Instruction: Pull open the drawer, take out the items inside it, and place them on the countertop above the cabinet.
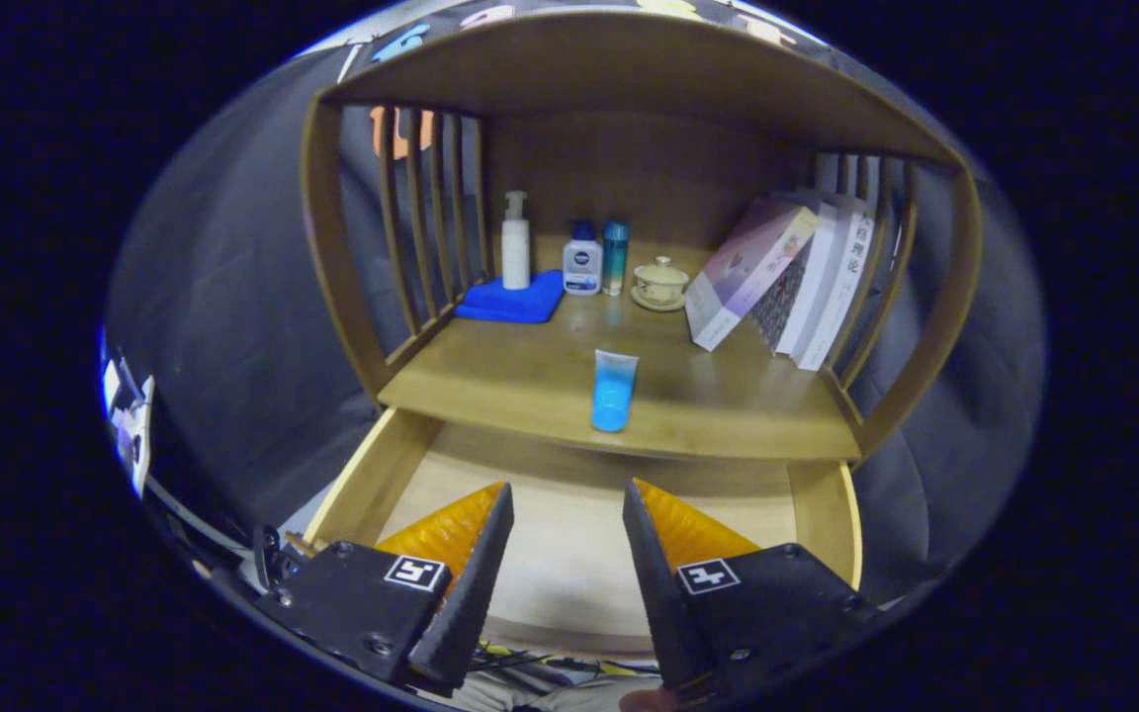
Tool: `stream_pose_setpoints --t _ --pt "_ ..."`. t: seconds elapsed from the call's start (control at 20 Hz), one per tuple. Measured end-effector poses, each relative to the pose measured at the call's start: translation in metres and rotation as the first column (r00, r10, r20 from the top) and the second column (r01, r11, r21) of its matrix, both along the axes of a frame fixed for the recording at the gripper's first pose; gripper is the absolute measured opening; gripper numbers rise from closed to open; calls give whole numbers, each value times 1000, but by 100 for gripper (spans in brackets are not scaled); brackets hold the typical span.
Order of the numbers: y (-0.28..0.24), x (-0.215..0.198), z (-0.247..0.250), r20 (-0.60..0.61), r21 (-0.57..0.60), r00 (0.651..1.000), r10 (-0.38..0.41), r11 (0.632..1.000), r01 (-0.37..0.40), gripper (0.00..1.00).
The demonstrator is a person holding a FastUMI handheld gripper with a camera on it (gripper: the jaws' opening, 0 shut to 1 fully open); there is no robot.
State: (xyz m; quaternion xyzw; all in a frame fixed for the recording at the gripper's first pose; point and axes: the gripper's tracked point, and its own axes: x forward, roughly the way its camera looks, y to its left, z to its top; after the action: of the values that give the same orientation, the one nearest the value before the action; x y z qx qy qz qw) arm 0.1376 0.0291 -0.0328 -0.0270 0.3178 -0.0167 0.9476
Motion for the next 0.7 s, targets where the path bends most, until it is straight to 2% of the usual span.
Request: stream_pose_setpoints --t 0.3,0.5,0.7 --pt "3 -56 -8 166 -28 986 7 1000 -3 72" --pt "12 -78 -23 294 -58 955 30 998 -13 99" --pt "15 -97 -58 319 -33 948 19 999 -9 99"
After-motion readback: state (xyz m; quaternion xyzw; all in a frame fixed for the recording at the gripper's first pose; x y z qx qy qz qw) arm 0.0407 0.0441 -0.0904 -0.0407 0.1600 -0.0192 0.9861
